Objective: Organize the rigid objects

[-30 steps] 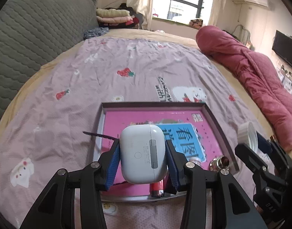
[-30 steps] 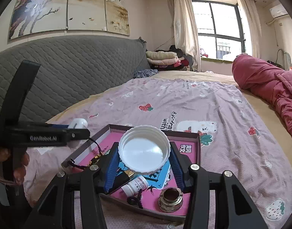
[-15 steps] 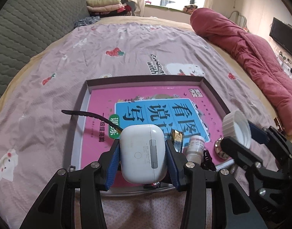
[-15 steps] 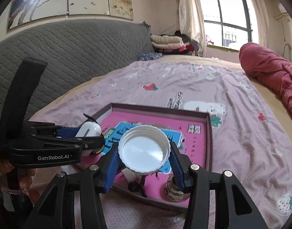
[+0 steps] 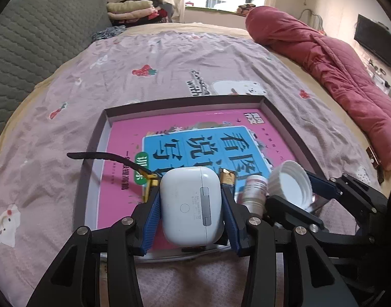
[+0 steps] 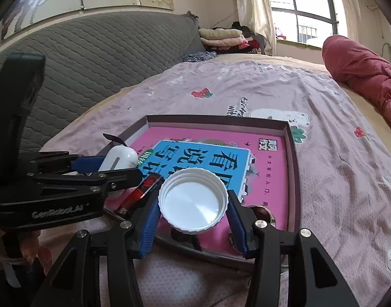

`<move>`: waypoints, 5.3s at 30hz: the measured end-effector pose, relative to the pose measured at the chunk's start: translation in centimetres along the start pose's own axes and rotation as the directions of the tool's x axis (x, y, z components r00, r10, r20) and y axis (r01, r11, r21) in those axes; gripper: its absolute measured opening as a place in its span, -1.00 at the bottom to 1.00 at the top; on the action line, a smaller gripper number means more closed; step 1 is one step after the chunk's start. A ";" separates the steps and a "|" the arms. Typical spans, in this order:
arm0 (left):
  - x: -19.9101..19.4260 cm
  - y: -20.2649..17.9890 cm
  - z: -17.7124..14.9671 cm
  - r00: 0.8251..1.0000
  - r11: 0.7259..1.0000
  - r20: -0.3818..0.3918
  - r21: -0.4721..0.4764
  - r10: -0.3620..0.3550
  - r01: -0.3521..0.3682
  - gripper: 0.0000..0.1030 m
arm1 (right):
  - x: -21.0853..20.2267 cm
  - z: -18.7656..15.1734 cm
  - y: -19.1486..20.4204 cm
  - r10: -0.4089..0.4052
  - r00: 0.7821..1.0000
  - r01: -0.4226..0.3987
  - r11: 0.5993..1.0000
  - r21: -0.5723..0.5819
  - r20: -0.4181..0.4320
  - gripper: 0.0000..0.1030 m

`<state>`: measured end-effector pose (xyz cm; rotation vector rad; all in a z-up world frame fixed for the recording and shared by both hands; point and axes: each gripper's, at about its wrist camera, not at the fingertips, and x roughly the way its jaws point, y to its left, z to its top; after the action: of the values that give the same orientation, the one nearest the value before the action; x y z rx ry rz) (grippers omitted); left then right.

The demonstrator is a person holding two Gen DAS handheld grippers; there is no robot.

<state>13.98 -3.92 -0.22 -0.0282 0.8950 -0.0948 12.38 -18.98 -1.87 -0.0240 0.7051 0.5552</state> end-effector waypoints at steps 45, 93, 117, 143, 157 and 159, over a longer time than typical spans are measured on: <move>2.1 0.5 -0.3 0.999 0.999 -0.046 -0.033 -0.013 0.012 -0.08 | 1.0 -0.4 0.4 -0.054 0.998 0.052 0.997 -0.048 -0.044 -0.02; -3.9 1.6 -0.6 0.998 0.999 0.056 -0.052 -0.003 0.006 0.37 | -3.6 0.3 0.4 -0.187 0.981 0.185 0.982 0.043 0.048 0.05; -9.8 2.0 -6.0 0.993 0.991 0.052 -0.081 0.106 -0.102 0.46 | -8.6 -3.4 6.0 -0.231 0.973 0.231 0.972 0.047 0.004 0.08; -7.4 1.5 -10.0 0.994 0.991 -0.039 -0.080 0.103 -0.106 0.46 | -7.5 -6.2 6.4 -0.265 0.963 0.266 0.963 0.037 -0.042 0.09; -5.3 1.8 -10.6 0.992 0.990 -0.066 -0.085 0.105 -0.110 0.46 | -6.5 -6.7 5.4 -0.247 0.967 0.251 0.966 0.069 -0.056 0.09; -5.0 1.8 -10.6 0.992 0.990 -0.069 -0.085 0.105 -0.111 0.46 | -6.3 -6.9 5.2 -0.245 0.967 0.250 0.965 0.077 -0.063 0.09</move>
<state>2.70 -1.48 -3.10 -0.0599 0.9627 0.0457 1.71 -18.88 -2.40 -0.0472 0.7636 0.2853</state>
